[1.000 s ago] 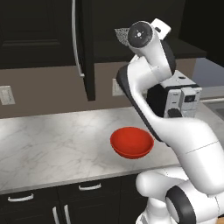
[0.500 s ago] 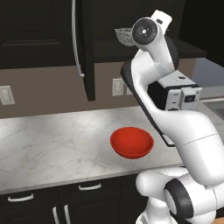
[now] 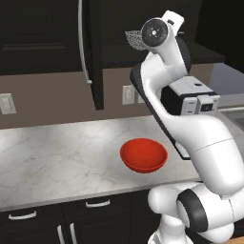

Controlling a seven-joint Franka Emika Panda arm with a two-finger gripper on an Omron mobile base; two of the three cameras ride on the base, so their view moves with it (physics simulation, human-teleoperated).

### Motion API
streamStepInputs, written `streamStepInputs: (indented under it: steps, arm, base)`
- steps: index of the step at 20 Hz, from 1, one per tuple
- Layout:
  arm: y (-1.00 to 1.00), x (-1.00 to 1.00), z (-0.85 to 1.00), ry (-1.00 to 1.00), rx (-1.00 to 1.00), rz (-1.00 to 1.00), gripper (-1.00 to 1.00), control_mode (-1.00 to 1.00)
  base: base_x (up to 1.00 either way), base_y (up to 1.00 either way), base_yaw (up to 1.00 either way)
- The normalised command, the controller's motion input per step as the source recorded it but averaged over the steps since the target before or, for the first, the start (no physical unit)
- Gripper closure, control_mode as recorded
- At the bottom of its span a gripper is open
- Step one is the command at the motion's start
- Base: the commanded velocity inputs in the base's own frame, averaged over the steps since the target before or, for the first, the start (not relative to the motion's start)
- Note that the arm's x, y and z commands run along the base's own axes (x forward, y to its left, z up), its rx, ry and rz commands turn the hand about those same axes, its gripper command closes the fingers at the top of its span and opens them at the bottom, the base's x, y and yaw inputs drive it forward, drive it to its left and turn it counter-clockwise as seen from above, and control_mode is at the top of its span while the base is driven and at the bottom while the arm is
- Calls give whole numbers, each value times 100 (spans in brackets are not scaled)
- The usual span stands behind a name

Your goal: Open the cabinet and setup a tea strainer by placing it in the bowl upright.

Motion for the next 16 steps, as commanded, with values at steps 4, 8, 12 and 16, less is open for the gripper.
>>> streamStepInputs:
  steps: [4, 8, 12, 16]
  arm:
    - [0, 40, -2, 0, 0, 0, -100, -100]
    - [0, 53, -5, 1, 0, 0, -100, -100]
    - [0, 62, -4, 6, 0, 0, -100, -100]
    - [0, 65, -11, 11, 0, 0, -100, -100]
  base:
    - [0, 0, 0]
    - [0, 0, 0]
    - [0, 0, 0]
    - [0, 0, 0]
